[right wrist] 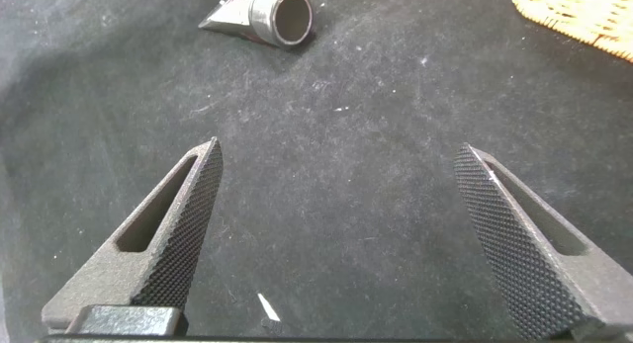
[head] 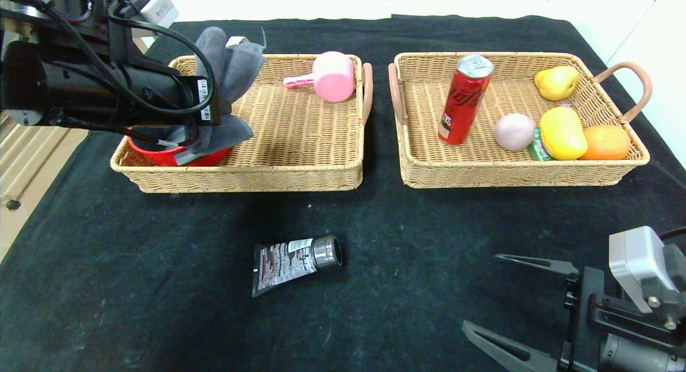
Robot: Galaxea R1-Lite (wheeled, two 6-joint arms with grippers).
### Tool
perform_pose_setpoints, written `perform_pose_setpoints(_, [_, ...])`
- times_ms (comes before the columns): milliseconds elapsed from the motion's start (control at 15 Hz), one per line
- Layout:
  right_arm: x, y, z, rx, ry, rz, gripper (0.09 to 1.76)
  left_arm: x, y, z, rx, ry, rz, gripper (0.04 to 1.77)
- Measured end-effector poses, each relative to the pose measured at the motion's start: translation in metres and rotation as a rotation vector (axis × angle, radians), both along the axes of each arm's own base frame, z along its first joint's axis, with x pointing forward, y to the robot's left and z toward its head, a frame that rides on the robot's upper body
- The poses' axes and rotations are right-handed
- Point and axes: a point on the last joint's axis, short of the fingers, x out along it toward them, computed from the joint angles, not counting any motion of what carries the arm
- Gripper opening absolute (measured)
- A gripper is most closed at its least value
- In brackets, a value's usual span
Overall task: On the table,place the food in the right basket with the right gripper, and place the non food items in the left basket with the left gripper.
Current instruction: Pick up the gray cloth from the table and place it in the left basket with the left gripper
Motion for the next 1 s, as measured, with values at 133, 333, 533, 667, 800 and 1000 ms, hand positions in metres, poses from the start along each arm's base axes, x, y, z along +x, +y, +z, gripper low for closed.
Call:
perform_pose_setpoints(133, [0.000, 0.000, 0.001, 0.002, -0.003, -0.001, 1.71, 0.010, -0.003, 0.001, -0.002, -0.007, 0.000, 0.29])
perform_pose_setpoints(333, [0.000, -0.001, 0.001, 0.003, -0.005, -0.003, 1.71, 0.021, -0.006, -0.002, -0.002, -0.003, 0.000, 0.29])
perform_pose_setpoints(533, [0.000, -0.001, 0.001, 0.004, -0.005, -0.004, 1.71, 0.027, -0.007, -0.004, 0.001, 0.001, -0.002, 0.71])
perform_pose_setpoints(667, [0.000, -0.001, 0.001, 0.003, -0.006, -0.004, 1.71, 0.028, -0.008, -0.006, 0.002, 0.005, -0.005, 0.93])
perform_pose_setpoints(800, [0.000, -0.001, 0.001, 0.003, -0.005, -0.004, 1.71, 0.028, -0.009, -0.007, 0.003, 0.007, -0.006, 1.11])
perform_pose_setpoints(1000, [0.000, -0.001, 0.001, 0.003, -0.005, -0.004, 1.71, 0.028, -0.009, -0.007, 0.001, 0.011, -0.006, 1.31])
